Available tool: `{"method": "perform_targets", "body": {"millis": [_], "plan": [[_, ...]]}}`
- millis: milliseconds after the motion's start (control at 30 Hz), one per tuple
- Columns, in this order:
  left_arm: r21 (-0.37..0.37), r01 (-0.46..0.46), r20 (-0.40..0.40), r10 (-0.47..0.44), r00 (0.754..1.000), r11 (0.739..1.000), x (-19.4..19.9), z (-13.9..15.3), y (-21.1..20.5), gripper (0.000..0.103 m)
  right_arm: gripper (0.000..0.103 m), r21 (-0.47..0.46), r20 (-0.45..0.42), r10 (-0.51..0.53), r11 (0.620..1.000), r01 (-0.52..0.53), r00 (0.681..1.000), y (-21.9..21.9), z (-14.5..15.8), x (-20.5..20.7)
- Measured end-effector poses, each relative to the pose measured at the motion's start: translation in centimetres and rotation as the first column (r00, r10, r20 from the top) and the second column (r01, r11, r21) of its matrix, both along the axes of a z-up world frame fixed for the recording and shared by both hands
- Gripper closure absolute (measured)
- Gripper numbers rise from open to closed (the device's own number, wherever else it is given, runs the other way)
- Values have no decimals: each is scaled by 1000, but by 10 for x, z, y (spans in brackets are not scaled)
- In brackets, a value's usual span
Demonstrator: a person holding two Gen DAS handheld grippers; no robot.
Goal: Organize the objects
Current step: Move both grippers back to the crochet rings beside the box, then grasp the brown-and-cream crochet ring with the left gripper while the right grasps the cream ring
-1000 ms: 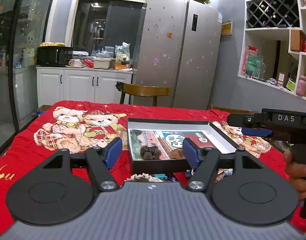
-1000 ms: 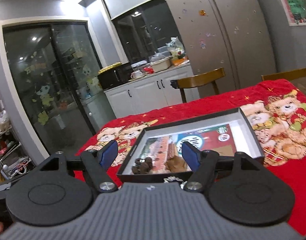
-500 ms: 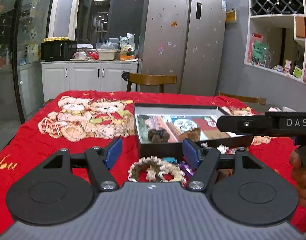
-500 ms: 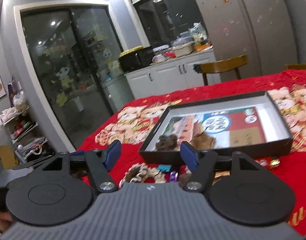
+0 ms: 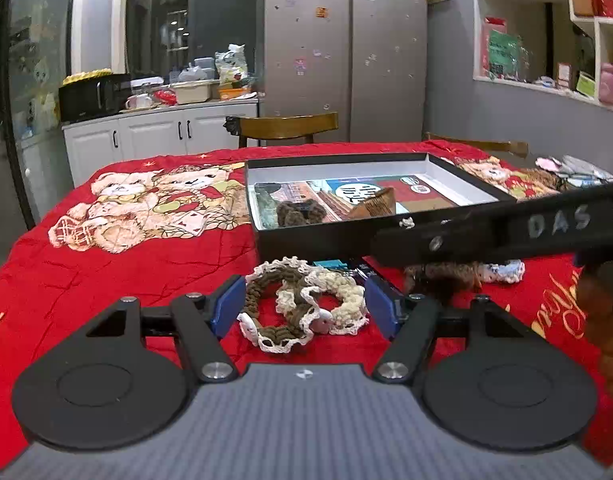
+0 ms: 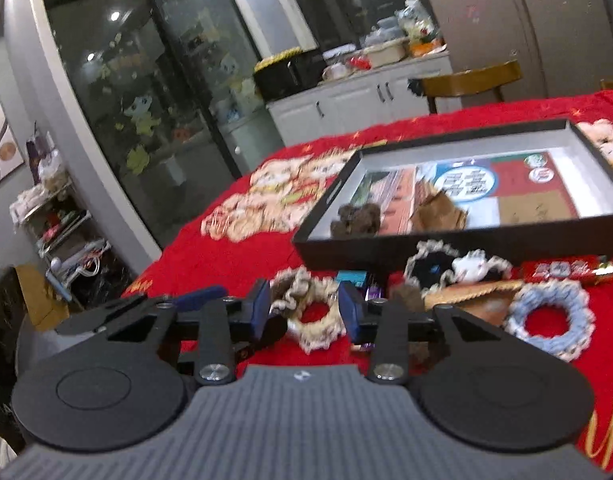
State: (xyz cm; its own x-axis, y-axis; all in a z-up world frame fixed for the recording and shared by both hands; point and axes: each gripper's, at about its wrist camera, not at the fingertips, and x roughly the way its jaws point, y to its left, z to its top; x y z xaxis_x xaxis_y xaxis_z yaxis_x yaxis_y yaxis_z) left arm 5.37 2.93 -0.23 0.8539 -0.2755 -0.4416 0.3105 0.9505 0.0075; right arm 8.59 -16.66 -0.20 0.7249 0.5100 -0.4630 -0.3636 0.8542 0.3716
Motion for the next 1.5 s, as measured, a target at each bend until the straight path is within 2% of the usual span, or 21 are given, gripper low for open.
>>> {"method": "perform_targets", "body": {"millis": [167,300,433,667,933,1000,1100,1200,1500], "plan": [[18,18,-40,-17,999,1000,7,-9,-4,33,60,-27,-34,12,1000,-13,999,6,-11,4],[7,4,-73,-3,997,1000,15,-16,-1,50,59,-36,-57,6,999,-8,998,6,-15,7],[-19,-11,-99,9,995,1000,20,-19,5,50,59,-18,-84,5,1000,-6,996,3,-20,11],[21,-31,-108,33,994,999,23,-21,1,50,59,8,-98,3,1000,-2,995,5,-22,14],[34,-49,-105,52,993,998,24,-22,1,49,59,3,-93,3,1000,-3,996,8,-23,16],[46,-68,-96,72,993,997,23,-21,2,49,58,-4,-97,-2,1000,1,995,9,-25,16],[78,-116,-95,124,988,990,24,-22,5,49,53,-15,-99,-11,1000,10,995,9,-27,18],[53,-135,-128,141,982,989,29,-24,13,49,46,-14,-103,-17,1000,16,995,9,-28,20],[18,-163,-158,164,974,986,31,-25,21,49,46,-27,-110,-22,999,20,994,13,-33,25]]}}
